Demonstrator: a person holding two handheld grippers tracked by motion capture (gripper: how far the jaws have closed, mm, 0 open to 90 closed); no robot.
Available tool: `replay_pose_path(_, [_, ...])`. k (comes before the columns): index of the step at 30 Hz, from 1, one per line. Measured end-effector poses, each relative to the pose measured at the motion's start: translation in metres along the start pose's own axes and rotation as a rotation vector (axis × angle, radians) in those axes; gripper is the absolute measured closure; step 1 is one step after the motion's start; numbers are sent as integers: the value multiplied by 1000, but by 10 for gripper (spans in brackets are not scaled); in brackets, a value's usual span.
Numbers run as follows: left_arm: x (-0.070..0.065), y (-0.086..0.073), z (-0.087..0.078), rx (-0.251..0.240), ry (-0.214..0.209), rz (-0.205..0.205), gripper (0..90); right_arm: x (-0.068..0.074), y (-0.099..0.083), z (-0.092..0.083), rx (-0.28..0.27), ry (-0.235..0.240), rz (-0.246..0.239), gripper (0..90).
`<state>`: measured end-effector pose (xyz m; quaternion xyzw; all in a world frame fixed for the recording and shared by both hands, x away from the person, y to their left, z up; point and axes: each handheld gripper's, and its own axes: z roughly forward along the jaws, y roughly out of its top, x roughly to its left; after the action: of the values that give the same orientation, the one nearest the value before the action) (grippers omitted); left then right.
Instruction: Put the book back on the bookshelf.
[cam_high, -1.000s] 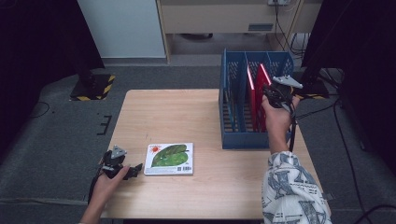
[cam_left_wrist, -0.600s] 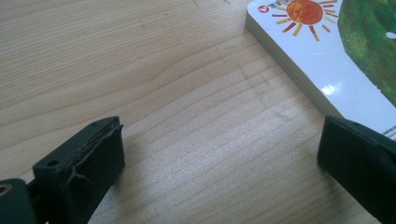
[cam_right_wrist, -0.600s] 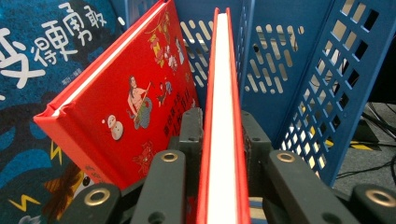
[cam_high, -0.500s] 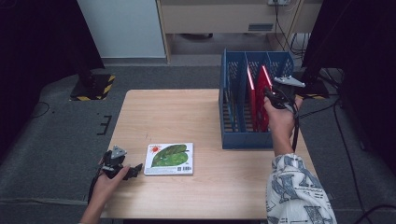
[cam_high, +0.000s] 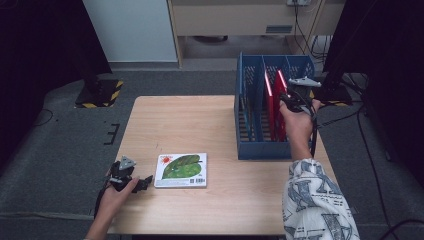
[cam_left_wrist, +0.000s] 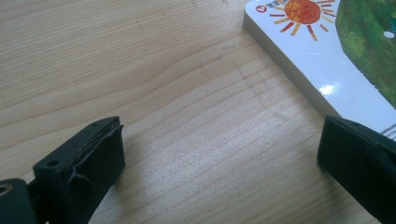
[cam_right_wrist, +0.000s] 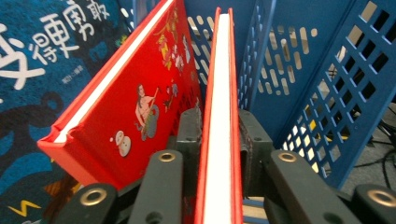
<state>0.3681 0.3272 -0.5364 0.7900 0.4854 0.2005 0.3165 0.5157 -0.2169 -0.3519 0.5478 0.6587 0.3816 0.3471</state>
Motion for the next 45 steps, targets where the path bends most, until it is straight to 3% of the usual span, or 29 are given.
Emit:
replay_pose_path(7, [0, 0, 0, -1, -1, 1, 0, 0, 1, 0, 8, -15, 14, 779])
replay_pose_path(20, [0, 0, 0, -2, -2, 2, 0, 1, 1, 2, -34, -33, 15, 795])
replay_pose_path(29, [-1, 0, 1, -2, -3, 3, 0, 1, 15, 4, -70, -29, 8, 796])
replay_pose_path(37, [-1, 1, 1, -8, -2, 3, 0, 1, 26, 15, -85, -33, 2, 796])
replay_pose_path(45, [-2, 1, 1, -7, -3, 3, 0, 6, 30, 28, -57, -51, -9, 796])
